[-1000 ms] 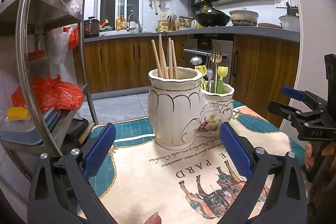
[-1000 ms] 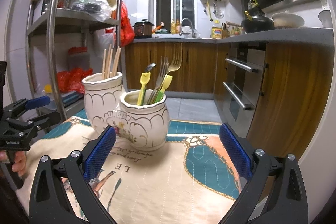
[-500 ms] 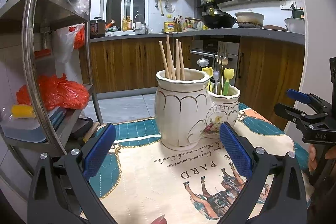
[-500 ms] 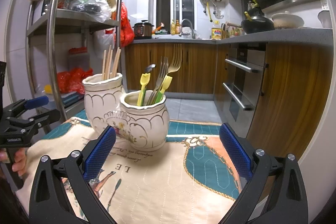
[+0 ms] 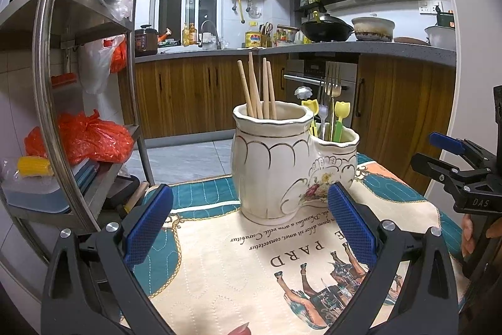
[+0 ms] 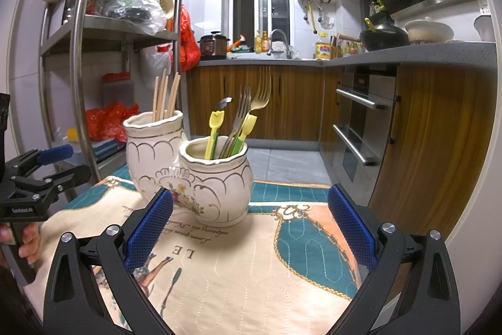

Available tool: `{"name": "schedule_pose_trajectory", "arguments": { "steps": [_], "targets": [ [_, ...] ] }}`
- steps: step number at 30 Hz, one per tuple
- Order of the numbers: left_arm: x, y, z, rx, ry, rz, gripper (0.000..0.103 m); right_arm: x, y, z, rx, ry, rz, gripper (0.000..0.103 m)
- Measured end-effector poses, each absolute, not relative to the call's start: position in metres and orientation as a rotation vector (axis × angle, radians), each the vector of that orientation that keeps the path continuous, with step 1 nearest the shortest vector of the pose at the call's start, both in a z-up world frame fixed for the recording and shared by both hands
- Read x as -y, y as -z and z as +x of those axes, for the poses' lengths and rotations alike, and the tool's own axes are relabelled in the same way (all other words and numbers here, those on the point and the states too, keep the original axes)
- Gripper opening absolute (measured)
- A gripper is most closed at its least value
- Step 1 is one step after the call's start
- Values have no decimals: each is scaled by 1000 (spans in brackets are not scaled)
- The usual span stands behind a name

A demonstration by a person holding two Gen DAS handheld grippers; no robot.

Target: Organize utensils

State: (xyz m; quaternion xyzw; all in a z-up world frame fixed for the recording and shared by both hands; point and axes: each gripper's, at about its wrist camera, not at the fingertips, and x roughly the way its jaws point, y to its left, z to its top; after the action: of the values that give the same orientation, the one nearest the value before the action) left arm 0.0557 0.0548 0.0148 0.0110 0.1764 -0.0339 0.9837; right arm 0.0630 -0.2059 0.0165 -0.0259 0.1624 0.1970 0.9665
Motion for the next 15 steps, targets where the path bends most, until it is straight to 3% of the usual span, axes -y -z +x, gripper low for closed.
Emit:
{"name": "schedule_pose_trajectory", "arguments": {
  "steps": [15],
  "targets": [
    [-55, -15, 58, -355, 69, 21, 97, 206, -16, 63, -328, -398, -52, 98]
  ]
}}
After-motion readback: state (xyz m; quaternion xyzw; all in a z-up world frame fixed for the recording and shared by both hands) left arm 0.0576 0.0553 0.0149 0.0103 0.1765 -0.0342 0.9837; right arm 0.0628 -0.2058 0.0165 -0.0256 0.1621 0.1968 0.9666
